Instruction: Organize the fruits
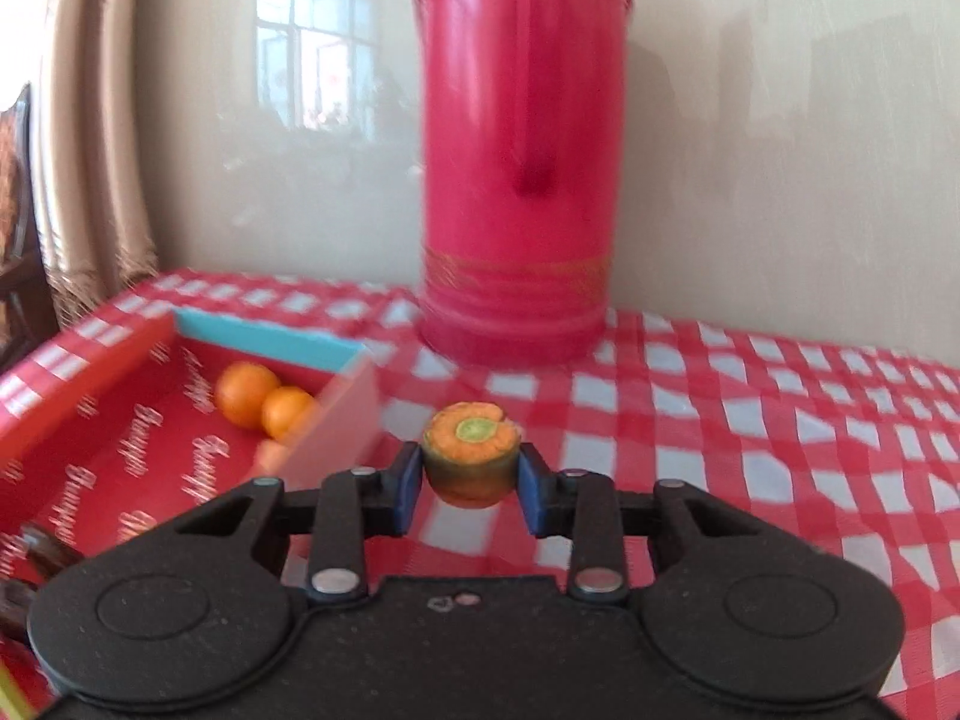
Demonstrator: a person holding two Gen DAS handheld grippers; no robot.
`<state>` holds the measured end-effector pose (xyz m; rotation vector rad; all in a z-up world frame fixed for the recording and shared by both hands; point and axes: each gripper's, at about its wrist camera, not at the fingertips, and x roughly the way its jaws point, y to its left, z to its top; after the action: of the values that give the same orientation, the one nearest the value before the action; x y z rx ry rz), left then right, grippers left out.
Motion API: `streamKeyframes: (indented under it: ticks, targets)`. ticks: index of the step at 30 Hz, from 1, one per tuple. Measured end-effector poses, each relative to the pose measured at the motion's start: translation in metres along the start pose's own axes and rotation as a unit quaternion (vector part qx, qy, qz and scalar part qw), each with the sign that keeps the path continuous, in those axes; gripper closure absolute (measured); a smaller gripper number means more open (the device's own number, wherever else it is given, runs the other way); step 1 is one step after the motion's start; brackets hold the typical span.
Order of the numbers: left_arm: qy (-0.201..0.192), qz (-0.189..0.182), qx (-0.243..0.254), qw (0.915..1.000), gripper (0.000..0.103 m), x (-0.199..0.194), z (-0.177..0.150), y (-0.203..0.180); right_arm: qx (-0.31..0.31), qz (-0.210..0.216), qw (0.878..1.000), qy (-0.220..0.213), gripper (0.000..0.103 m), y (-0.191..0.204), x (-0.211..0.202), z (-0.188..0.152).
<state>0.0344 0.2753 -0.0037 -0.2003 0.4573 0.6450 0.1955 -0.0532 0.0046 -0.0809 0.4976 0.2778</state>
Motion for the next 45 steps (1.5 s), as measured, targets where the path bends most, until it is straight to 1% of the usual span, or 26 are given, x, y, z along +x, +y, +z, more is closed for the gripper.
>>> streamKeyframes:
  ticks: [3, 6, 9, 12, 17, 18, 19, 20, 21, 22, 27, 30, 32, 36, 39, 42, 45]
  targets:
    - [0.000, 0.001, 0.000, 1.0000, 0.000, -0.003, 0.000, 0.002, -0.011, 0.026, 0.999, -0.019, 0.078, 0.019, -0.015, 0.006]
    - [0.000, 0.002, 0.002, 1.0000, 0.000, -0.005, -0.001, 0.003, -0.035, 0.058, 0.997, -0.031, 0.078, 0.045, -0.027, 0.006]
    - [-0.001, -0.001, 0.006, 1.0000, 0.000, -0.009, -0.002, 0.002, -0.057, 0.084, 0.994, -0.029, 0.078, 0.070, -0.030, 0.006]
    - [-0.006, -0.004, 0.017, 0.9998, 0.000, -0.014, -0.001, -0.001, -0.066, 0.100, 0.992, -0.027, 0.078, 0.089, -0.029, 0.008]
    - [-0.014, -0.002, 0.040, 0.9991, 0.000, -0.018, -0.002, -0.004, -0.061, 0.116, 0.991, -0.022, 0.077, 0.108, -0.028, 0.009]
    - [-0.012, -0.001, 0.042, 0.9990, 0.000, -0.017, -0.002, -0.004, -0.060, 0.119, 0.991, -0.021, 0.075, 0.111, -0.026, 0.009]
    - [-0.010, -0.001, 0.043, 0.9990, 0.000, -0.017, -0.002, -0.004, -0.059, 0.123, 0.990, -0.024, 0.051, 0.115, -0.024, 0.008]
    - [-0.008, -0.002, 0.042, 0.9991, 0.000, -0.016, -0.002, -0.003, -0.057, 0.126, 0.990, -0.032, 0.025, 0.115, -0.025, 0.008]
    - [-0.006, -0.003, 0.039, 0.9992, 0.000, -0.015, -0.001, -0.003, -0.051, 0.126, 0.989, -0.057, 0.009, 0.113, -0.028, 0.005]
    - [-0.006, -0.004, 0.035, 0.9994, 0.000, -0.015, -0.001, -0.002, -0.046, 0.119, 0.989, -0.079, 0.006, 0.112, -0.033, 0.004]
    - [0.005, -0.010, 0.011, 0.9999, 0.000, -0.017, 0.001, -0.007, -0.047, 0.106, 0.986, -0.122, 0.006, 0.093, -0.055, 0.009]
    - [0.000, -0.026, 0.009, 0.9996, 0.000, -0.031, 0.001, -0.021, -0.055, 0.087, 0.982, -0.159, 0.006, 0.075, -0.083, 0.007]
    - [-0.011, -0.053, 0.013, 0.9985, 0.000, -0.049, -0.001, -0.033, -0.066, 0.074, 0.981, -0.169, 0.006, 0.063, -0.103, 0.003]
    - [-0.037, -0.111, 0.036, 0.9925, 0.000, -0.103, -0.008, -0.062, -0.078, 0.036, 0.983, -0.163, 0.006, 0.036, -0.144, -0.015]
    - [-0.060, -0.146, 0.059, 0.9857, 0.000, -0.147, -0.019, -0.077, -0.063, 0.018, 0.988, -0.143, 0.006, 0.010, -0.176, -0.034]
    - [-0.071, -0.168, 0.078, 0.9801, 0.000, -0.181, -0.031, -0.085, -0.044, 0.000, 0.990, -0.131, 0.006, -0.013, -0.205, -0.058]
    - [-0.085, -0.181, 0.093, 0.9754, 0.000, -0.207, -0.046, -0.089, -0.021, -0.010, 0.992, -0.124, 0.006, -0.032, -0.229, -0.081]
